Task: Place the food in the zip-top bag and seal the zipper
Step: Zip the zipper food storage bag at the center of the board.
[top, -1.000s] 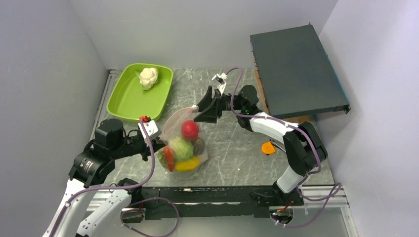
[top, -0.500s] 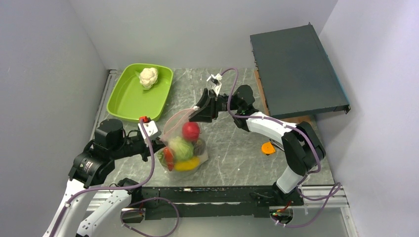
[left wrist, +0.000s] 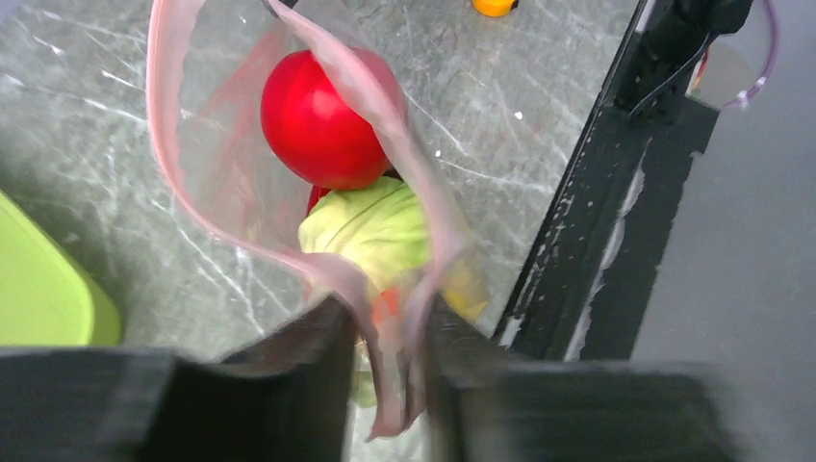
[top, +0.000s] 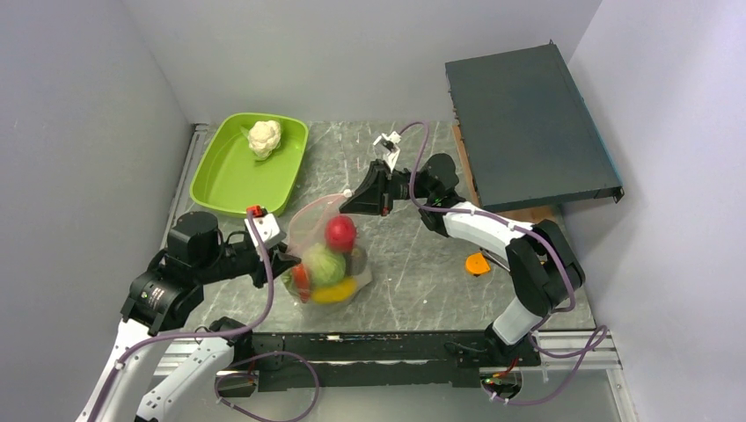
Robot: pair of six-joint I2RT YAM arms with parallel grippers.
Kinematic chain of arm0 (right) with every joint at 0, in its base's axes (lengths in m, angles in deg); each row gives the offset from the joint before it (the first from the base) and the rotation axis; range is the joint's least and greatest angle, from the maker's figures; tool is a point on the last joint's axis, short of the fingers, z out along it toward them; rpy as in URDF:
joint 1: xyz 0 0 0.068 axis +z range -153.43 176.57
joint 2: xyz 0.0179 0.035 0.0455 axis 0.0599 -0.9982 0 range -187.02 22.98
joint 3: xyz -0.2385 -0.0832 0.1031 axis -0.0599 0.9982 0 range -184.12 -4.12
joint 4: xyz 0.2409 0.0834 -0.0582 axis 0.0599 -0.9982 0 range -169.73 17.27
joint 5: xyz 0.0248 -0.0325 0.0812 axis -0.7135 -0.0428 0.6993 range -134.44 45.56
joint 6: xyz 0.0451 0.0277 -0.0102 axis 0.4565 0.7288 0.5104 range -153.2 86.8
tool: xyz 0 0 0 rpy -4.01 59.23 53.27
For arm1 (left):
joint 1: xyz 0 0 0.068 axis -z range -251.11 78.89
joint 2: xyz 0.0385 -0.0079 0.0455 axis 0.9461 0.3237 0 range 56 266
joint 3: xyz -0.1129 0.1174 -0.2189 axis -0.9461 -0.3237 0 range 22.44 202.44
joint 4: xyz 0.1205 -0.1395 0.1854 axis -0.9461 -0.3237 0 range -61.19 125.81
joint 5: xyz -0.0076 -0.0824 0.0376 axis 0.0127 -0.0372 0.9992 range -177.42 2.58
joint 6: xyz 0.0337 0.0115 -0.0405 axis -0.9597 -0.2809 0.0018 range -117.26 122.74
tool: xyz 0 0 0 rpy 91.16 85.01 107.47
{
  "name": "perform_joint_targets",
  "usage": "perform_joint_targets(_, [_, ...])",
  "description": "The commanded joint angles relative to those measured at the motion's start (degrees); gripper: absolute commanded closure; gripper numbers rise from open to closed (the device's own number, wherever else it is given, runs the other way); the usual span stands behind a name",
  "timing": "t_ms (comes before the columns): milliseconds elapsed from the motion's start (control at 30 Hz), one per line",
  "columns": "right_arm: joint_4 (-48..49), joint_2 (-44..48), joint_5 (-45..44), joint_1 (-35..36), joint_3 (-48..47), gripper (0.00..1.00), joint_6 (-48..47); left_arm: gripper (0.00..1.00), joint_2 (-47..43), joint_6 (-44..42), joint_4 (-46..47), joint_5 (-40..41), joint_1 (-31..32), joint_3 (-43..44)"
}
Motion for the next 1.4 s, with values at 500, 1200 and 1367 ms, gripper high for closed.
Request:
perform_joint_targets(500, [-10.9,9.5,-4.6,0.4,1.1,1.00,-7.2,0.42,19.4,18.0,19.0,-4.7,1.5,19.2])
perform_joint_targets(1200, [-16.0,12.3,-4.1,0.8,0.0,1.00,-10.4,0.52,33.3,7.7,16.3,-5.3,7.9,23.6])
perform_joint_targets(1367, [-15.6,12.5,-4.0,0.8,0.1,1.00,-10.1,0.54,34.0,8.7,16.7,-5.6,8.2,23.2])
